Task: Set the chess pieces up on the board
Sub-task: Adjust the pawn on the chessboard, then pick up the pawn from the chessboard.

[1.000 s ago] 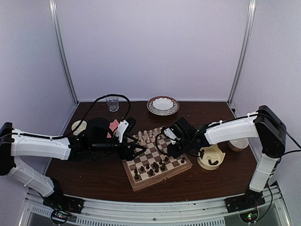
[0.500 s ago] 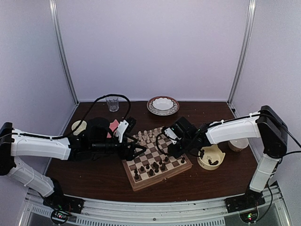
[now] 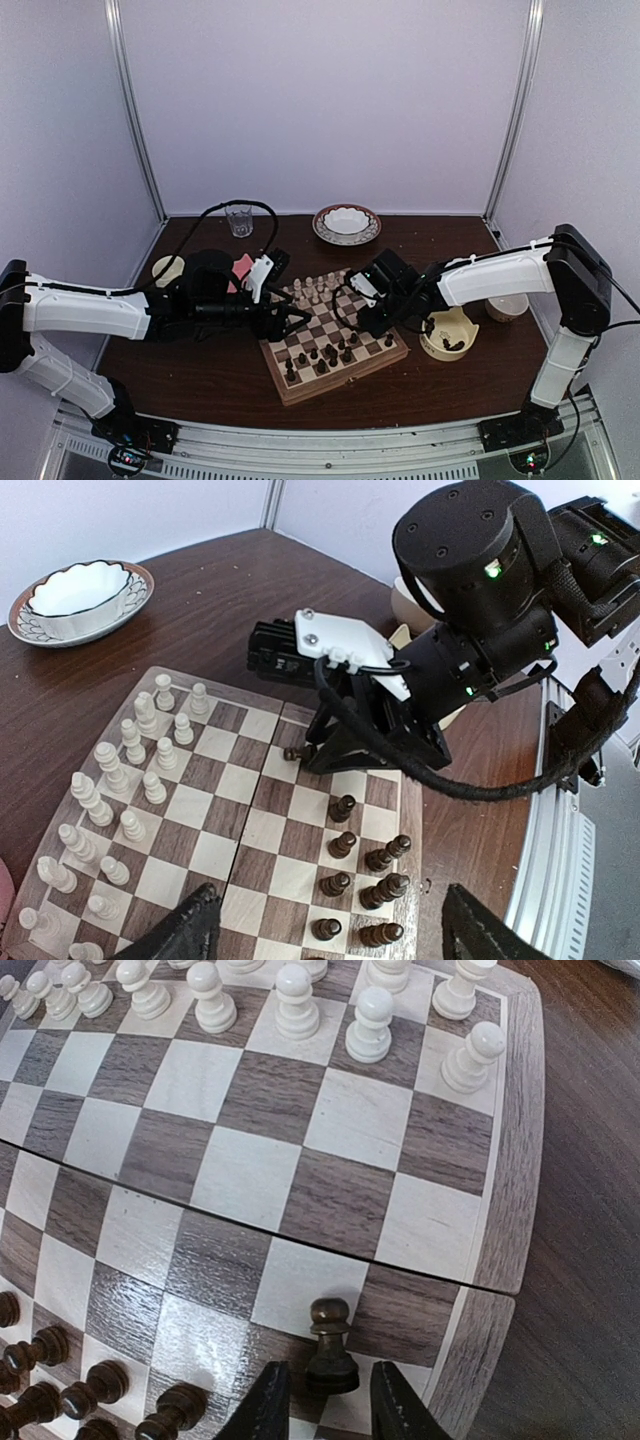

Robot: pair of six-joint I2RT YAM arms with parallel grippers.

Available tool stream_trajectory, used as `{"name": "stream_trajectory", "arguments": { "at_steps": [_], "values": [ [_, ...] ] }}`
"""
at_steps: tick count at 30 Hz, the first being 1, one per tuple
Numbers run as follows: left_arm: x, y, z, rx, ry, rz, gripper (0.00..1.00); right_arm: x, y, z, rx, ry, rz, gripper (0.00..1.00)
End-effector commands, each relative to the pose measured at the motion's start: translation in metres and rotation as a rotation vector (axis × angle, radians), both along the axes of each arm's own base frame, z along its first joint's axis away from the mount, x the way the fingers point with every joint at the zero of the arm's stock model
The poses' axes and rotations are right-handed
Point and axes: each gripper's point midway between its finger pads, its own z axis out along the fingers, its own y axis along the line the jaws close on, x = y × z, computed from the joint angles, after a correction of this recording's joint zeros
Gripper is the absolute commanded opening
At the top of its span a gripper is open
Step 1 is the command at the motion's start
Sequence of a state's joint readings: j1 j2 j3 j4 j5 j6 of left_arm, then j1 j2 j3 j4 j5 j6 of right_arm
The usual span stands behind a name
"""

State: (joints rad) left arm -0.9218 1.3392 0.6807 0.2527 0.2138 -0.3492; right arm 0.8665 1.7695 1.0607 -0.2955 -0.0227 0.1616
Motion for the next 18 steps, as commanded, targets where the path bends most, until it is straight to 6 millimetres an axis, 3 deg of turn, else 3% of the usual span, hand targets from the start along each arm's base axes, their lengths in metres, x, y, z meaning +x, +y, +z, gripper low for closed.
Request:
{"name": "stream_trajectory", "arguments": {
  "at_steps": [1,11,14,18],
  "values": [
    [0.001,-0.002,0.010,-0.030,-0.020,-0.008,0.76,0.002,0.004,0.000,-0.004,-0.009,0.001,0.31],
    [0.001,-0.002,0.013,-0.034,-0.020,-0.009,0.76,0.005,0.005,-0.007,-0.025,0.000,-0.002,0.27],
    [0.001,-0.003,0.011,-0.032,-0.014,-0.011,0.76,0.005,0.008,-0.009,-0.028,0.009,0.002,0.21],
    [0.002,-0.003,0.009,-0.031,-0.008,-0.003,0.76,0.004,0.009,0.001,0.002,-0.021,0.002,0.17]
  ]
}}
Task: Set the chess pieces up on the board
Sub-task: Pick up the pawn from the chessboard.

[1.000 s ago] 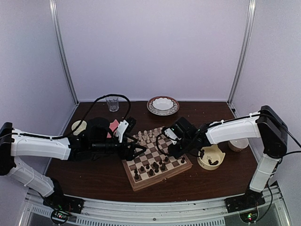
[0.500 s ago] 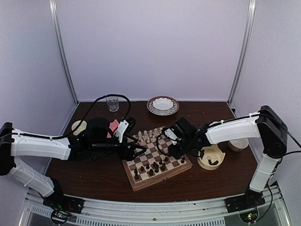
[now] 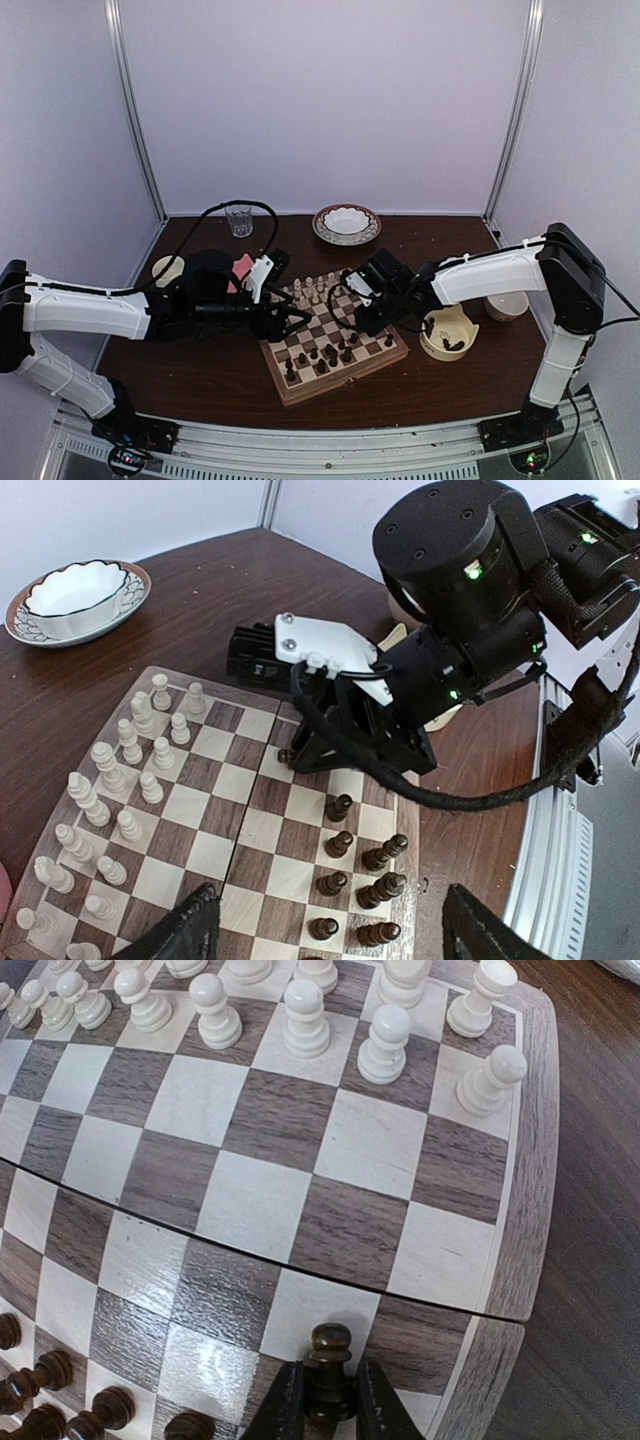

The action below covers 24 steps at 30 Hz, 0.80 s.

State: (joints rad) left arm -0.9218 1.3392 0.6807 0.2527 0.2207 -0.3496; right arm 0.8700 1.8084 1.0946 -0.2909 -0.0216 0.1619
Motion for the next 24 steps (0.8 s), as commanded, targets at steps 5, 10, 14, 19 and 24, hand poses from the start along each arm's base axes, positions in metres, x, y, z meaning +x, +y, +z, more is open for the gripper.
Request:
{"name": "stream_trajectory", "arguments": {
  "at_steps": [5,10,14,19,24],
  "values": [
    [0.008,-0.001,0.006,-0.067,0.046,0.018,0.77,-0.004,-0.002,0.031,0.067,-0.103,-0.003,0.15],
    [0.010,-0.004,0.000,-0.110,0.113,-0.018,0.77,-0.010,-0.002,0.057,0.142,-0.183,0.014,0.13],
    [0.001,-0.013,0.004,-0.142,0.144,-0.085,0.73,-0.022,0.003,0.082,0.204,-0.273,0.064,0.11],
    [-0.011,-0.025,0.010,-0.183,0.189,-0.185,0.67,-0.047,0.015,0.109,0.275,-0.370,0.175,0.12],
    [-0.023,-0.036,0.015,-0.227,0.236,-0.281,0.64,-0.069,0.027,0.119,0.286,-0.425,0.278,0.12]
  ]
}}
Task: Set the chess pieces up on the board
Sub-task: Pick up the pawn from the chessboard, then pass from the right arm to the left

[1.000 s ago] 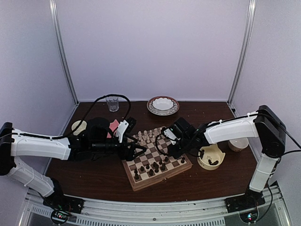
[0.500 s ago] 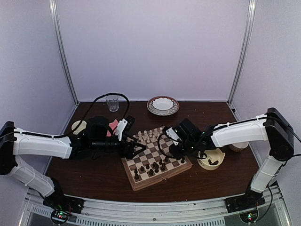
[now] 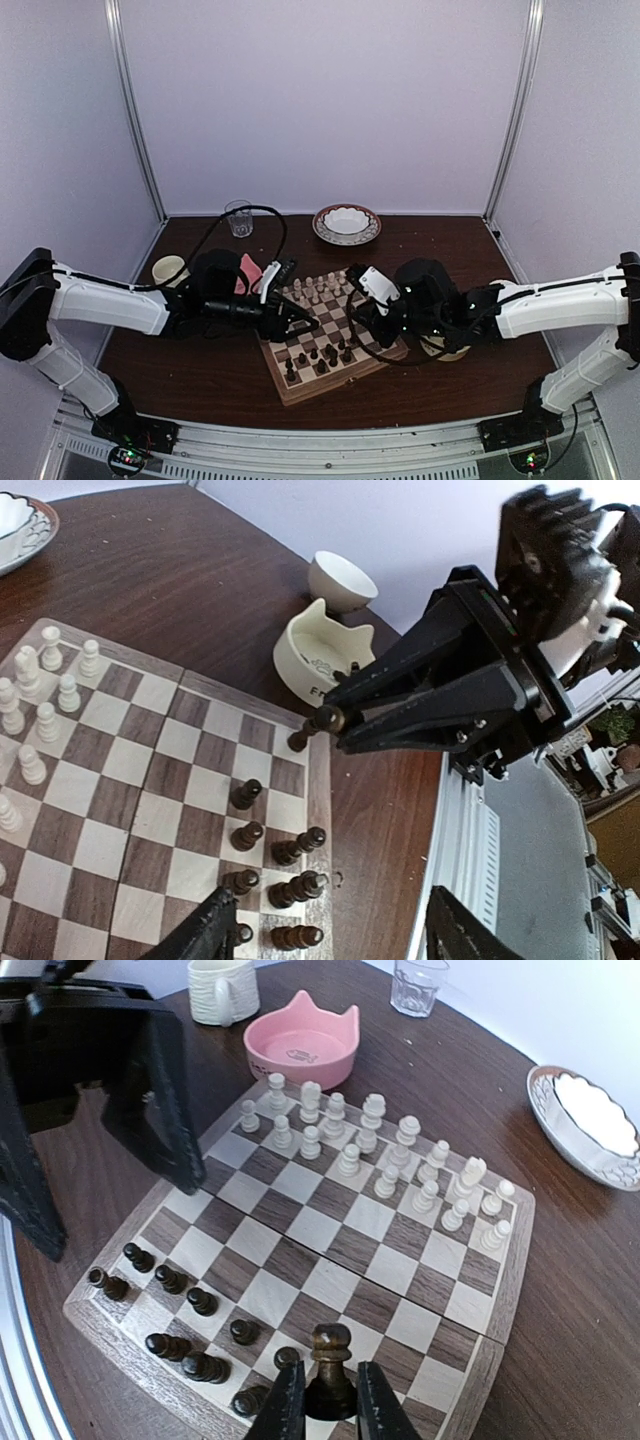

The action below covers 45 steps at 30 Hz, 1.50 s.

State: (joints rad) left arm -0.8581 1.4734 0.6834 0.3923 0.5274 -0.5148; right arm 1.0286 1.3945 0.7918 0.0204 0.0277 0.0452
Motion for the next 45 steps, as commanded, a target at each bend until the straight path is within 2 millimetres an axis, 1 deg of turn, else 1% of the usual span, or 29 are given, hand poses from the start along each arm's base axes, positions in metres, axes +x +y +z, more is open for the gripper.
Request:
{"name": "stream_trajectory", "arguments": {
  "at_steps": [1,8,11,14,19,27,33,36,45],
  "values": [
    [-0.012,-0.020,0.032,-0.128,0.014,-0.133,0.63,-0.012,0.013,0.019,0.020,-0.108,0.078,0.12],
    [-0.015,-0.031,0.024,-0.145,0.101,-0.182,0.57,-0.031,0.026,0.019,-0.001,-0.153,0.152,0.12],
    [-0.014,-0.033,0.021,-0.143,0.121,-0.187,0.54,-0.036,0.029,0.018,-0.013,-0.170,0.166,0.12],
    [-0.014,-0.035,0.018,-0.141,0.134,-0.194,0.50,-0.038,0.031,0.019,-0.018,-0.179,0.172,0.12],
    [-0.013,-0.037,0.016,-0.143,0.151,-0.192,0.48,-0.043,0.034,0.018,-0.020,-0.180,0.193,0.12],
    [-0.014,-0.040,0.015,-0.153,0.170,-0.203,0.37,-0.049,0.041,0.016,-0.030,-0.185,0.218,0.12],
    [-0.015,-0.041,0.013,-0.151,0.170,-0.200,0.35,-0.050,0.043,0.014,-0.041,-0.189,0.220,0.12],
    [-0.016,-0.043,0.014,-0.153,0.172,-0.207,0.28,-0.049,0.044,0.011,-0.050,-0.189,0.217,0.12],
    [-0.018,-0.048,0.010,-0.142,0.186,-0.216,0.28,-0.046,0.042,0.014,-0.047,-0.198,0.188,0.11]
  ]
}}
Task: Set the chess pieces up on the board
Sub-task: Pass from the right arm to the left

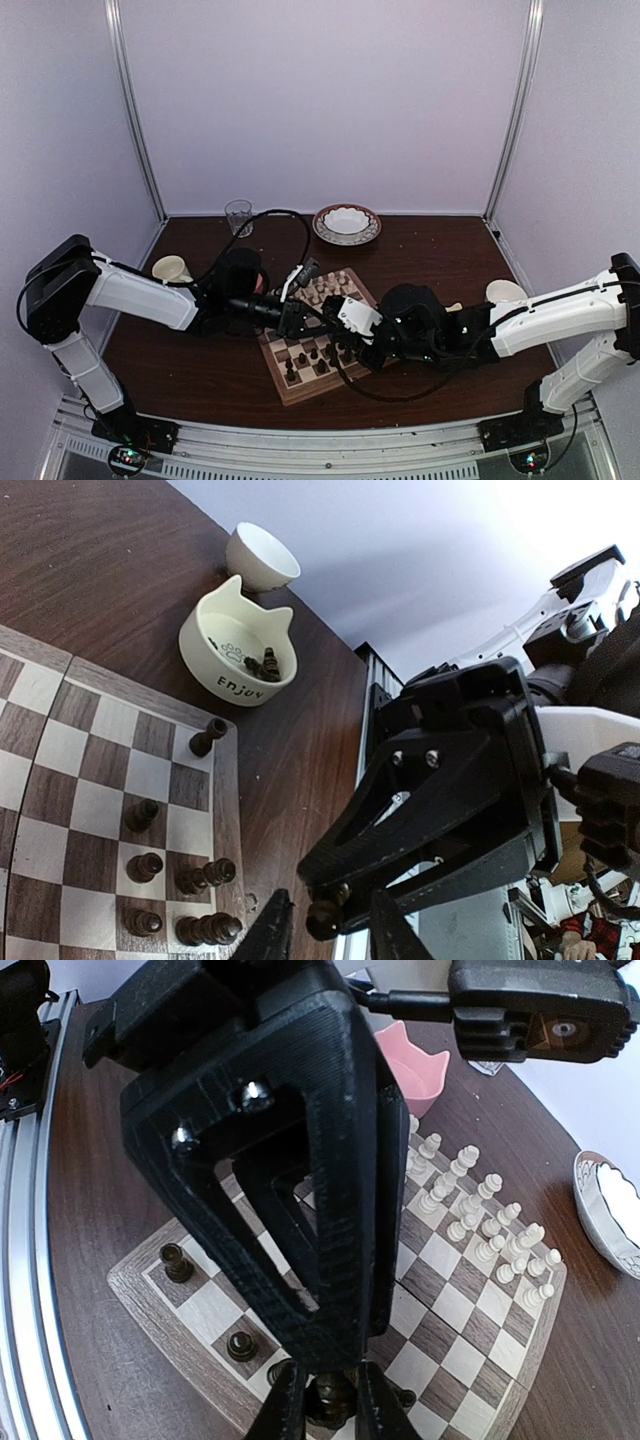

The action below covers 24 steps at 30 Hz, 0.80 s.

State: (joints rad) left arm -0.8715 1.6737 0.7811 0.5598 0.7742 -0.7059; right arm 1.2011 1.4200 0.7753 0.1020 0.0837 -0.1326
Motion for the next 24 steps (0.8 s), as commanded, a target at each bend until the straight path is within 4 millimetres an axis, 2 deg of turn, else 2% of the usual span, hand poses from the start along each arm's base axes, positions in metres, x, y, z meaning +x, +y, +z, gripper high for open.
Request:
{"name": "stream_trajectory", "arguments": {
  "at_steps": [1,8,12,17,18,20,22,24],
  "values": [
    [0.0006,-0.0085,0.0085,-0.034,-0.019,-0.023,0.29,0.0058,0.0038,0.0140,0.030,-0.032,-0.030,0.11],
    [-0.0009,-0.0093,0.0076,-0.030,-0.016,-0.030,0.27,0.0090,0.0025,0.0137,0.029,-0.039,-0.049,0.09],
    [-0.0007,-0.0095,0.0080,-0.030,-0.017,-0.030,0.10,0.0093,0.0035,0.0130,0.027,-0.038,-0.049,0.09],
    [-0.0002,-0.0096,0.0070,-0.025,-0.017,-0.028,0.05,0.0106,0.0020,0.0133,0.028,-0.042,-0.059,0.10],
    [-0.0001,-0.0095,0.0072,-0.025,-0.018,-0.028,0.05,0.0110,0.0017,0.0133,0.028,-0.044,-0.063,0.12],
    [0.0008,-0.0085,0.0069,-0.019,-0.025,-0.020,0.04,0.0118,0.0005,0.0134,0.030,-0.049,-0.068,0.27],
    [0.0023,-0.0068,0.0061,-0.006,-0.041,-0.007,0.03,0.0116,-0.0003,0.0146,0.040,-0.055,-0.070,0.38],
    [0.0058,-0.0036,0.0070,0.015,-0.067,0.016,0.04,0.0119,-0.0022,0.0163,0.052,-0.059,-0.076,0.43]
  ]
}}
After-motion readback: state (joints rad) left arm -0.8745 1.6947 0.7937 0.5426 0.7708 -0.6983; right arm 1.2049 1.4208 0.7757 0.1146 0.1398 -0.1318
